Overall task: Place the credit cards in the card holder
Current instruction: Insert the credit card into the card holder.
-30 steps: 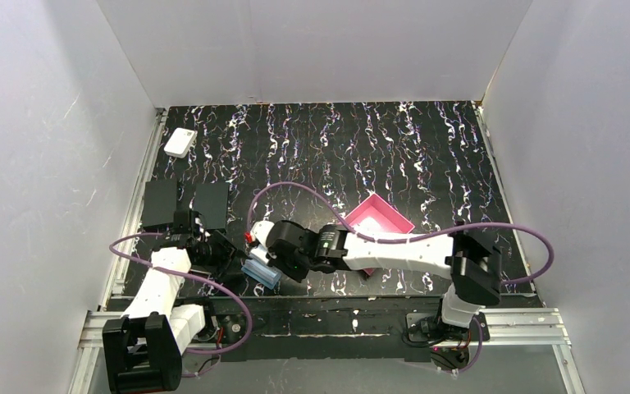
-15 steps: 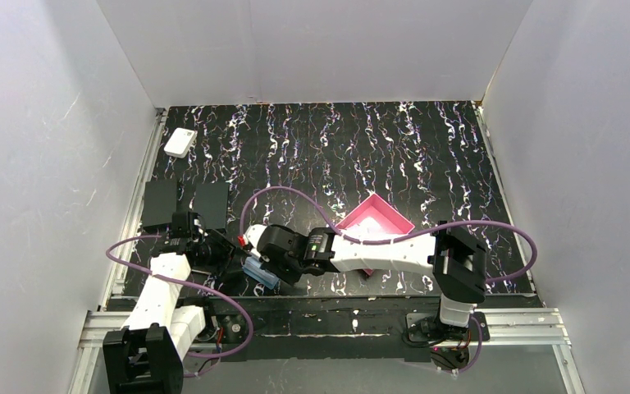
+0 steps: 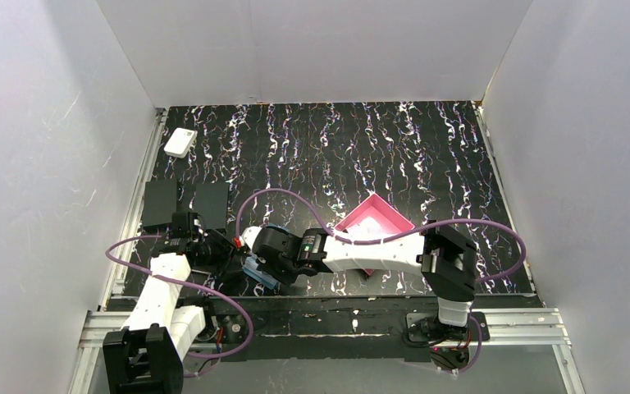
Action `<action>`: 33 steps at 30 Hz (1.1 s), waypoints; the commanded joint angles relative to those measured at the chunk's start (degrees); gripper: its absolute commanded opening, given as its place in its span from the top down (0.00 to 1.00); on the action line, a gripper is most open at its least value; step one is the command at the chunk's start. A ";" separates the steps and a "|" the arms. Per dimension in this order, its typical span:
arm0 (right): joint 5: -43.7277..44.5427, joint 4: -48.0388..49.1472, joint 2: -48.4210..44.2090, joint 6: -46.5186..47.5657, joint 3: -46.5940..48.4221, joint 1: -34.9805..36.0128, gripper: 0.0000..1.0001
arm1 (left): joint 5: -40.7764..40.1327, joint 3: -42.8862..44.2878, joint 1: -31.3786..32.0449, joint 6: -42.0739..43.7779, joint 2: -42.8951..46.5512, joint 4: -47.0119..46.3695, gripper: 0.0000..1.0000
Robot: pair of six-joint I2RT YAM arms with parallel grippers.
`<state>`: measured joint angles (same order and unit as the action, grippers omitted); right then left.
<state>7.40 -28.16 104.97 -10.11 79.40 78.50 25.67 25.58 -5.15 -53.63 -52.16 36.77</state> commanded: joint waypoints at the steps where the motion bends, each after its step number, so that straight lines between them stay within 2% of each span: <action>1: 2.44 -0.58 0.49 -0.57 2.72 0.32 0.99 | -0.66 -0.12 -0.29 0.27 0.67 1.46 0.53; 15: 5.57 -1.99 -0.03 -0.88 2.72 0.34 0.99 | 0.15 0.44 -0.28 0.99 0.80 1.66 0.52; 22: 11.53 -3.13 -0.54 -2.59 2.52 0.29 0.99 | -1.06 2.58 -0.23 2.30 2.79 4.07 0.42; 26: 12.01 -2.95 -0.79 -2.81 2.67 0.34 0.99 | -1.37 3.82 -0.23 3.44 3.10 5.22 0.37; 33: 14.29 -3.11 -1.08 -2.89 2.53 0.11 0.99 | 0.51 3.70 -0.28 3.86 3.38 5.06 0.37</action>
<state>18.33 -30.48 105.12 -12.08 80.05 78.54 24.95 27.94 -5.15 -50.96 -49.50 39.92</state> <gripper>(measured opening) 0.031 0.646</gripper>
